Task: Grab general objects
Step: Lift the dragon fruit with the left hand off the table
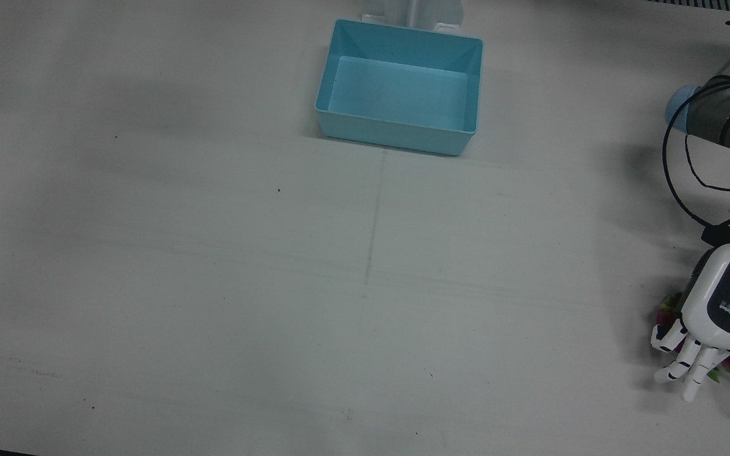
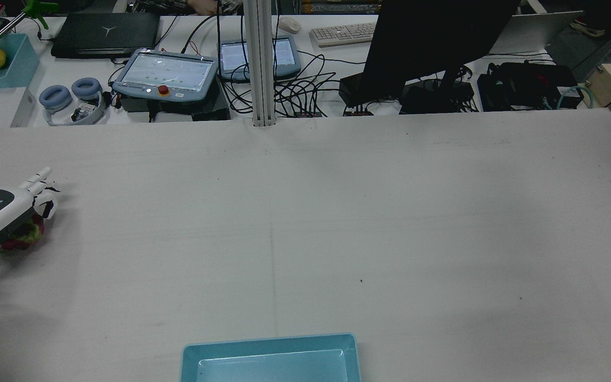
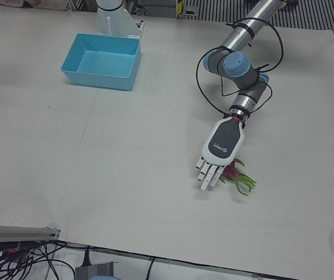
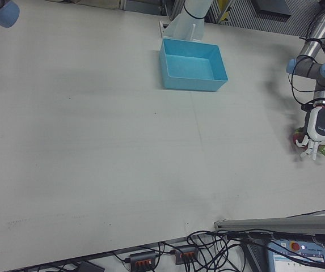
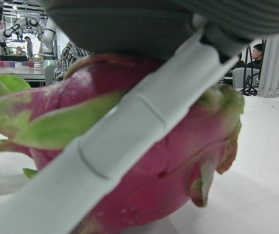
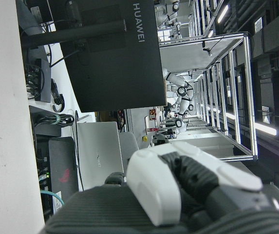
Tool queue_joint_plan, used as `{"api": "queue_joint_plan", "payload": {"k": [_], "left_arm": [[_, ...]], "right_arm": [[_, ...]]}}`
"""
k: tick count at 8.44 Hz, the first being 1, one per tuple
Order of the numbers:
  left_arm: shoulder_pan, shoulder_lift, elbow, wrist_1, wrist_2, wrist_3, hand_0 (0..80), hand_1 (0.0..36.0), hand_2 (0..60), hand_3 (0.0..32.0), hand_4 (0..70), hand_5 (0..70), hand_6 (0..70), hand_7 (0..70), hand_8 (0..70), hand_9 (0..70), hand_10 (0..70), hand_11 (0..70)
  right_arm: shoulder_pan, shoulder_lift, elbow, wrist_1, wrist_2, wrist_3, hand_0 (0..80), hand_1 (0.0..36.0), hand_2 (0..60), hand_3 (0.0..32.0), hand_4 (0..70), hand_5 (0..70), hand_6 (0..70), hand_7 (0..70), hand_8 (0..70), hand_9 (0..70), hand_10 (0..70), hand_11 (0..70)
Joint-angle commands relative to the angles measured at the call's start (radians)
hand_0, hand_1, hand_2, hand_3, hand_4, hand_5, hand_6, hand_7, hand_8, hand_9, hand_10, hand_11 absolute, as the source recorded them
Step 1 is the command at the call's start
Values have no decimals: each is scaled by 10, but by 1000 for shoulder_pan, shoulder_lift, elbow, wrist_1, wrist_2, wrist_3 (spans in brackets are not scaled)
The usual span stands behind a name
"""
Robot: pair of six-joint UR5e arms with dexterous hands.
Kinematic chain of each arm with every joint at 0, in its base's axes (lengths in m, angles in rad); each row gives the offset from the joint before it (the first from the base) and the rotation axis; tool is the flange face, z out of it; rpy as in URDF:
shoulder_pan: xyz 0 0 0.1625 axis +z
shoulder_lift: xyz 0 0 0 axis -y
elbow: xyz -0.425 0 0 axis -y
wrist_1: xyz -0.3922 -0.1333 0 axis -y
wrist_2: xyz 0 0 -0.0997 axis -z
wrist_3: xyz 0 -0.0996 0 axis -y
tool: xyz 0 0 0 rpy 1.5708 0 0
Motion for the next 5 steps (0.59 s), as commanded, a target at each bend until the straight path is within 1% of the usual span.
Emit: {"api": "queue_joint_plan", "payload": {"k": [1,2,3,4,5], "left_arm": [[-1,-5,5,0,0,0,800,360,600,0,33,700,86,680,7,122,0,0],[-1,-5,5,0,-2,0,800,360,600,0,200,700,226,700,35,166,0,0],[-1,-5,5,0,-2,0,800,360,600,0,351,700,444,700,78,186,101,196],[-1,-5,5,0,-3,0,800,360,600,0,424,700,638,700,184,241,283,448],[-1,-5,5,0,-15,0,800,360,600,0,537,700,700,700,368,455,462,686]], "right_arm": [[0,0,0,0,0,0,0,0,0,0,0,0,0,0,0,0,0,0],[0,0,0,0,0,0,0,0,0,0,0,0,0,0,0,0,0,0],[0,0,0,0,0,0,0,0,0,0,0,0,0,0,0,0,0,0],[0,0,0,0,0,0,0,0,0,0,0,0,0,0,0,0,0,0],[0,0,0,0,0,0,0,0,0,0,0,0,0,0,0,0,0,0]]}}
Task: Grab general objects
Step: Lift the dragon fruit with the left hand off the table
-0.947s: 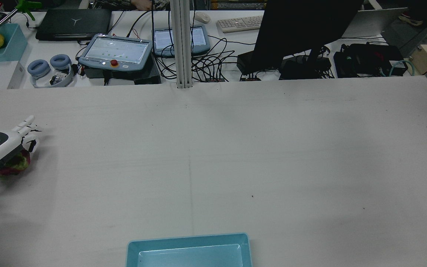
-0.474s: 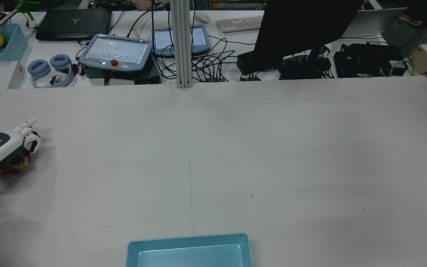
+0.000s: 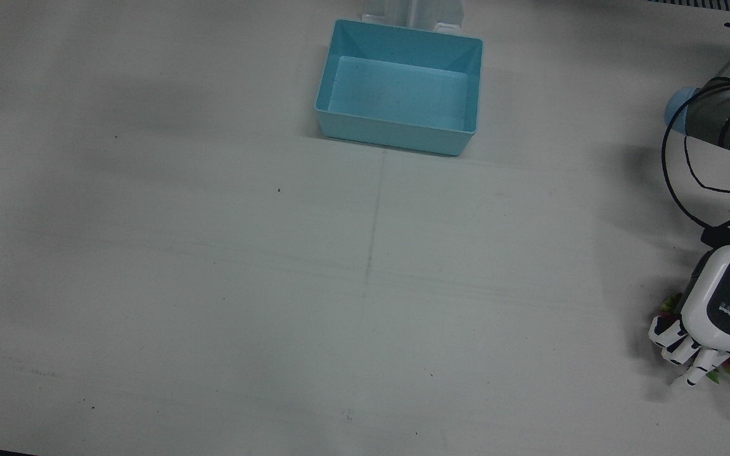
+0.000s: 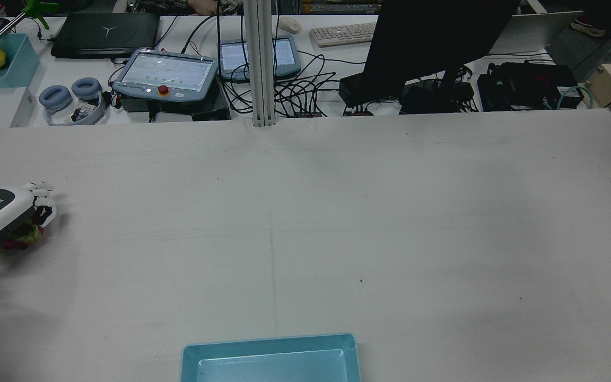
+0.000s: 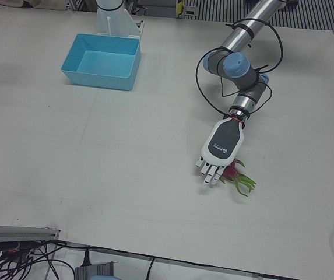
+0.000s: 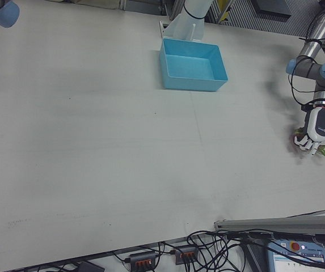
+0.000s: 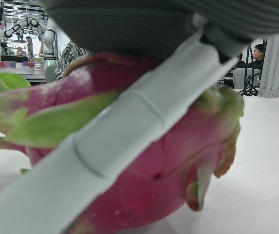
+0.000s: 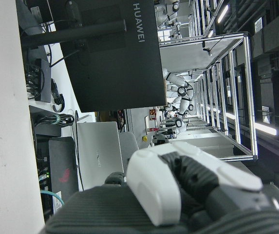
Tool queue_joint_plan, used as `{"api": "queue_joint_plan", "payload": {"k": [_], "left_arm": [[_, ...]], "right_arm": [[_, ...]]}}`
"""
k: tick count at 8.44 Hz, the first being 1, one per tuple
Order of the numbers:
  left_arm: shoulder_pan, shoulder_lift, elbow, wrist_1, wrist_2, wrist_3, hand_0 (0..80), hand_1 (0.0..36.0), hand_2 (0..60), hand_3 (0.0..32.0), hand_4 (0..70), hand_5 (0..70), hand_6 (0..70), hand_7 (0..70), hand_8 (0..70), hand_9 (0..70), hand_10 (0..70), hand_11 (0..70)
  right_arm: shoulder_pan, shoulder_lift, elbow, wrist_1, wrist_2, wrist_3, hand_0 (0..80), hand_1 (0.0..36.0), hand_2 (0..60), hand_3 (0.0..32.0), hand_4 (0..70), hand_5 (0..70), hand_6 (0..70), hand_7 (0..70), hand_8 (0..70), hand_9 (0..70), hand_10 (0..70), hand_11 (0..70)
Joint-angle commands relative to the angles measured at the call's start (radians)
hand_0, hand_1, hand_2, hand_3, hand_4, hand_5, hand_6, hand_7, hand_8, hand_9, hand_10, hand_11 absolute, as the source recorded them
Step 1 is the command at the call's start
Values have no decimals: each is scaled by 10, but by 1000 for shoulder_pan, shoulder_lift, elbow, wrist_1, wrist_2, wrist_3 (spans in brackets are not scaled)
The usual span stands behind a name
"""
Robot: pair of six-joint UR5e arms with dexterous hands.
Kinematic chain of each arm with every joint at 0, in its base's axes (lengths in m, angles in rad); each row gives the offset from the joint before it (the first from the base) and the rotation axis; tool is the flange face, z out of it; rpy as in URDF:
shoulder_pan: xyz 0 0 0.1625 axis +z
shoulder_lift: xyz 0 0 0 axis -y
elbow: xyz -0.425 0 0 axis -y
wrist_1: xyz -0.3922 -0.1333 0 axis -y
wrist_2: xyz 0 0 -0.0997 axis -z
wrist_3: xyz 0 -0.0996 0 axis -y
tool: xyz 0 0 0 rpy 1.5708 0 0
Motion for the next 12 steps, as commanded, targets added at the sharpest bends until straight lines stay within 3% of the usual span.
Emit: {"api": "queue_joint_plan", "payload": {"k": [1,2,4,7,9,10,12], "left_arm": [[0,0,-2,0,-26,0,800,360,600,0,660,700,700,700,618,700,700,700],[-2,2,-6,0,-27,0,800,360,600,0,700,700,700,700,700,700,700,700],[-9,3,-25,2,-26,-6,800,360,600,0,700,700,700,700,700,700,700,700],[-17,18,-240,118,-7,-12,800,360,600,0,700,700,700,700,700,700,700,700],[-17,9,-427,273,153,-47,800,360,600,0,700,700,700,700,700,700,700,700],[-14,8,-474,297,202,-123,800,360,600,0,700,700,700,700,700,700,700,700],[0,2,-518,275,368,-291,800,360,600,0,700,700,700,700,700,700,700,700]], "right_arm": [[0,0,2,0,0,0,0,0,0,0,0,0,0,0,0,0,0,0],[0,0,2,0,0,0,0,0,0,0,0,0,0,0,0,0,0,0],[0,0,2,0,0,0,0,0,0,0,0,0,0,0,0,0,0,0],[0,0,2,0,0,0,0,0,0,0,0,0,0,0,0,0,0,0],[2,0,3,0,0,0,0,0,0,0,0,0,0,0,0,0,0,0],[2,0,3,0,0,0,0,0,0,0,0,0,0,0,0,0,0,0],[2,0,3,0,0,0,0,0,0,0,0,0,0,0,0,0,0,0]]}}
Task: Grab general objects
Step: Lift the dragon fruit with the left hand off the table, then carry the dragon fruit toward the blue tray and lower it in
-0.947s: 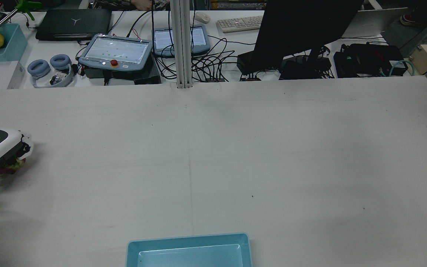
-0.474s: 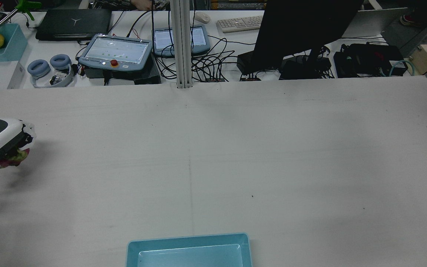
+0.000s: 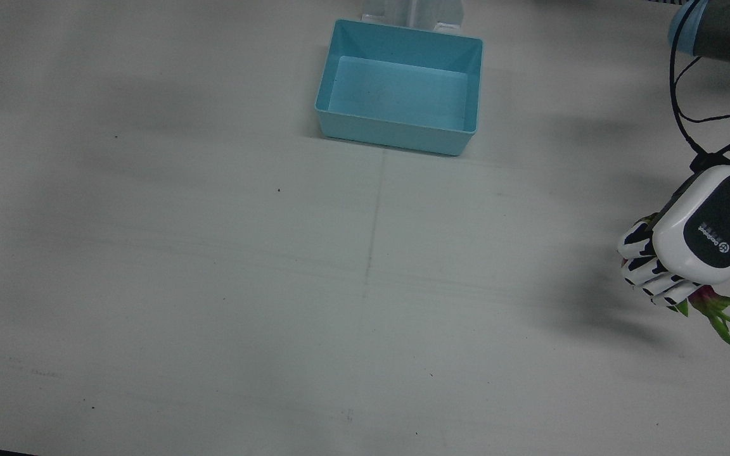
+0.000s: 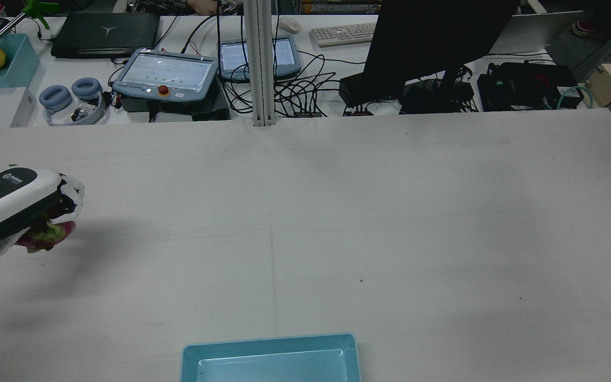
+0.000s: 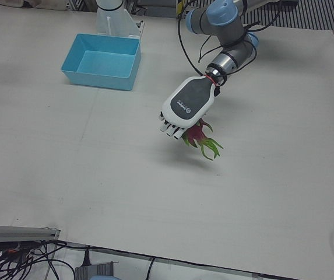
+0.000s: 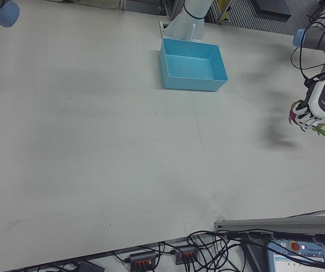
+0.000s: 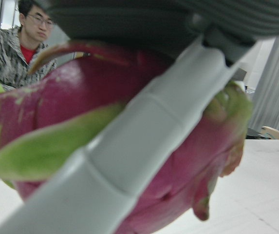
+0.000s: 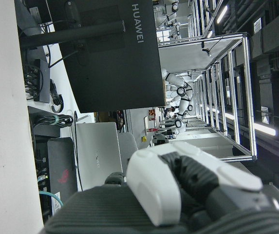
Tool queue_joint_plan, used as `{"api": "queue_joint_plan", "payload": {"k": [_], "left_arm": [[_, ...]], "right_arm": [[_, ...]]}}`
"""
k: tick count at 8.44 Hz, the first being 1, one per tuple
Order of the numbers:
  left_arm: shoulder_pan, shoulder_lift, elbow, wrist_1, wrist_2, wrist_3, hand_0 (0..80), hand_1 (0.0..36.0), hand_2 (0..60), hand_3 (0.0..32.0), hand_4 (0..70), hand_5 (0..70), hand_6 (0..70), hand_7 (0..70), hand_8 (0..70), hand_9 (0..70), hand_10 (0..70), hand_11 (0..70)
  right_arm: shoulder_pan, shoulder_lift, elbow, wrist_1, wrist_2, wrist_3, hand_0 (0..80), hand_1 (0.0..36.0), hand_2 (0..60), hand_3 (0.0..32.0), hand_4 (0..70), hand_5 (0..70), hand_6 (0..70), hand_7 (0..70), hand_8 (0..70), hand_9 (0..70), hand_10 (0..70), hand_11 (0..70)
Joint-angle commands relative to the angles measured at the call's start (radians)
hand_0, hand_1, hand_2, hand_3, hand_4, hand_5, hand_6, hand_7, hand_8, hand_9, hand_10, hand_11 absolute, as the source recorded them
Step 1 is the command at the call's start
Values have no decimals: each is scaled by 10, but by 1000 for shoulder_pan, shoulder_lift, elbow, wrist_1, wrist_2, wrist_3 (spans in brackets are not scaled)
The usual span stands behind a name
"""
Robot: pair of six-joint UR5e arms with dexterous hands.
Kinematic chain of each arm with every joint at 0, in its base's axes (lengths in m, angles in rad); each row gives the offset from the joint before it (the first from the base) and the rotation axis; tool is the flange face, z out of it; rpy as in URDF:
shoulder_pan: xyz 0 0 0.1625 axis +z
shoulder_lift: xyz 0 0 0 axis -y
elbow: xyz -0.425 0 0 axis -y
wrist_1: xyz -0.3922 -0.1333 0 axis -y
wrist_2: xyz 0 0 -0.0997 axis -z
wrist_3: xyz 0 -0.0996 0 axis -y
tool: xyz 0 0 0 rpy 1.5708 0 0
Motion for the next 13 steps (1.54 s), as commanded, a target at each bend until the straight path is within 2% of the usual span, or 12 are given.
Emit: {"api": "queue_joint_plan", "payload": {"k": [1,2,3,4,6,7,9,11,13], "left_arm": [[13,-9,-80,-61,229,-289,800,360,600,0,700,700,700,700,700,700,700,700],[16,-9,-118,-90,256,-378,800,360,600,0,700,700,700,700,700,700,700,700],[71,-8,-162,-114,256,-473,800,360,600,0,700,700,700,700,700,700,700,700],[155,-9,-169,-188,248,-567,800,360,600,0,700,700,700,700,700,700,700,700],[295,-11,-169,-328,231,-660,800,360,600,0,700,700,700,700,700,700,700,700],[367,-12,-169,-397,211,-692,800,360,600,0,700,700,700,700,700,700,700,700],[490,-20,-169,-488,115,-718,800,360,600,0,700,700,700,700,700,700,700,700],[576,-125,-163,-471,95,-708,800,360,600,0,700,700,700,700,700,700,700,700],[617,-178,-140,-422,95,-689,800,360,600,0,700,700,700,700,700,700,700,700]], "right_arm": [[0,0,0,0,0,0,0,0,0,0,0,0,0,0,0,0,0,0],[0,0,0,0,0,0,0,0,0,0,0,0,0,0,0,0,0,0],[0,0,0,0,0,0,0,0,0,0,0,0,0,0,0,0,0,0],[0,0,0,0,0,0,0,0,0,0,0,0,0,0,0,0,0,0],[0,0,0,0,0,0,0,0,0,0,0,0,0,0,0,0,0,0],[0,0,0,0,0,0,0,0,0,0,0,0,0,0,0,0,0,0],[0,0,0,0,0,0,0,0,0,0,0,0,0,0,0,0,0,0],[0,0,0,0,0,0,0,0,0,0,0,0,0,0,0,0,0,0],[0,0,0,0,0,-2,0,0,0,0,0,0,0,0,0,0,0,0]]}}
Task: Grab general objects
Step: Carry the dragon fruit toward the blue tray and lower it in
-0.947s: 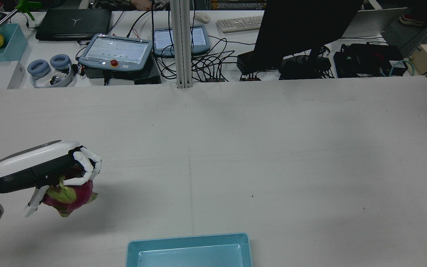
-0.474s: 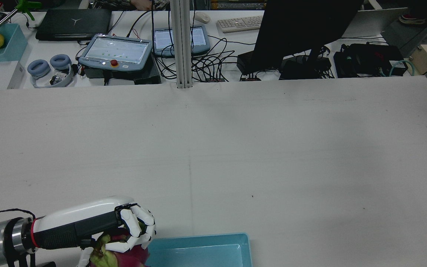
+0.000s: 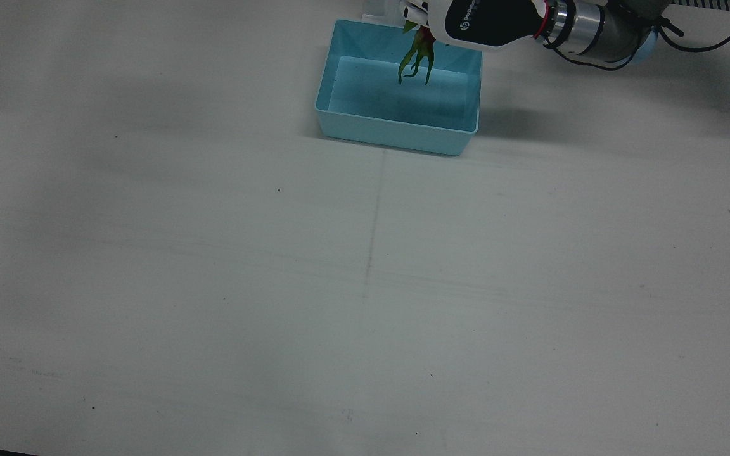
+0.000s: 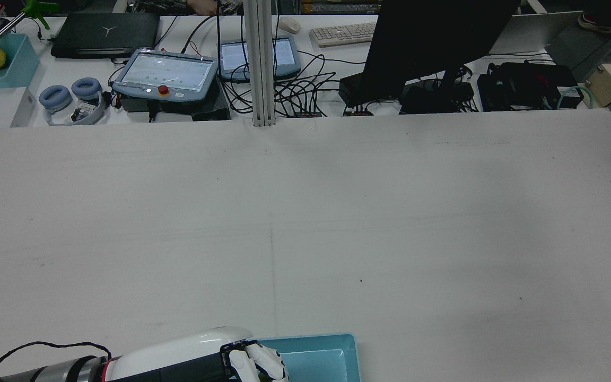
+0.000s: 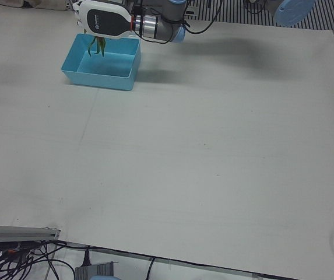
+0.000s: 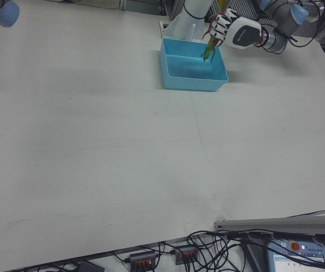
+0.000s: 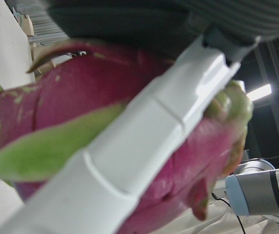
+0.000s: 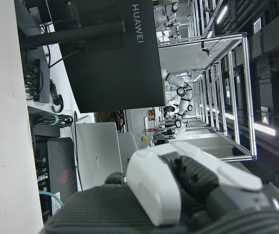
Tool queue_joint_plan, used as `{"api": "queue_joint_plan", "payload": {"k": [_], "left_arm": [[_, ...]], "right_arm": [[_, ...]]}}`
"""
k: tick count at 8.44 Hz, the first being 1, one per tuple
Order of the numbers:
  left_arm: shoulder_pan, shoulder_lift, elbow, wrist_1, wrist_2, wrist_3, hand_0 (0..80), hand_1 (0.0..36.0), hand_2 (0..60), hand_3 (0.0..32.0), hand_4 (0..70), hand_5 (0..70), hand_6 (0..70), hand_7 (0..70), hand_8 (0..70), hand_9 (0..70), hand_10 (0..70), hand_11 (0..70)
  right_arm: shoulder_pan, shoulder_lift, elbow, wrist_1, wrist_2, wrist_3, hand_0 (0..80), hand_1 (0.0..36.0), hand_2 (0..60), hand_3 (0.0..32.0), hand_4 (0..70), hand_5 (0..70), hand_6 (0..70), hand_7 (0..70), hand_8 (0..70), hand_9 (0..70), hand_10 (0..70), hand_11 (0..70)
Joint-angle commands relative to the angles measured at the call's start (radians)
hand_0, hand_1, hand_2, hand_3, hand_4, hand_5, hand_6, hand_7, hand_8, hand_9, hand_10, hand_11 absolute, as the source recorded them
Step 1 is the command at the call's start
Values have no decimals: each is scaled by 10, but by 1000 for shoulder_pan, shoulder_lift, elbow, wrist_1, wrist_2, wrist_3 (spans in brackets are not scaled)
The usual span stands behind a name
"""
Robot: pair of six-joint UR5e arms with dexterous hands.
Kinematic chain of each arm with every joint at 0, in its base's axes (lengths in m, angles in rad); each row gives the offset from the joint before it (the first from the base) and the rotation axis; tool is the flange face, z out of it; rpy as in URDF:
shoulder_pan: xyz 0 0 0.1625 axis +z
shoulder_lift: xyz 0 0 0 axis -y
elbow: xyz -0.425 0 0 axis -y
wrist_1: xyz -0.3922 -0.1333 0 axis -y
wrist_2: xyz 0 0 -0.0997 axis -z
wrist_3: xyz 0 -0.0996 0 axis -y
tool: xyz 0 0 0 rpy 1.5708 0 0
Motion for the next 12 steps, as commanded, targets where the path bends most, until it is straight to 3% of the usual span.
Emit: {"api": "queue_joint_plan", "payload": {"k": [1,2,3,4,5,6,7,8,12], "left_arm": [[71,-78,17,87,-3,45,800,360,600,0,700,700,700,700,700,700,700,700],[77,-101,17,125,-2,68,800,360,600,0,700,700,700,700,691,700,515,700],[77,-106,17,135,-2,72,800,360,600,0,392,700,700,700,211,296,198,335],[83,-106,16,135,4,70,800,360,600,0,160,700,378,700,65,186,39,114],[86,-100,16,121,6,71,800,360,600,0,28,700,175,700,25,161,33,109],[86,-80,16,104,7,71,800,360,600,0,0,700,43,700,1,132,30,108],[86,-59,13,83,7,69,800,360,600,0,0,700,0,619,0,109,5,66],[88,-56,11,78,9,69,800,360,600,0,0,700,0,592,0,104,0,26],[88,-56,10,73,12,69,800,360,600,0,0,700,0,676,0,121,0,0]], "right_arm": [[0,0,0,0,0,-2,0,0,0,0,0,0,0,0,0,0,0,0],[0,0,0,0,0,-2,0,0,0,0,0,0,0,0,0,0,0,0],[0,0,0,0,0,-2,0,0,0,0,0,0,0,0,0,0,0,0],[0,0,0,0,0,-2,0,0,0,0,0,0,0,0,0,0,0,0],[0,0,0,0,0,-2,0,0,0,0,0,0,0,0,0,0,0,0],[0,0,0,0,0,-2,0,0,0,0,0,0,0,0,0,0,0,0],[0,0,0,0,0,-2,0,0,0,0,0,0,0,0,0,0,0,0],[0,0,0,0,0,-2,0,0,0,0,0,0,0,0,0,0,0,0],[0,0,0,0,0,-2,0,0,0,0,0,0,0,0,0,0,0,0]]}}
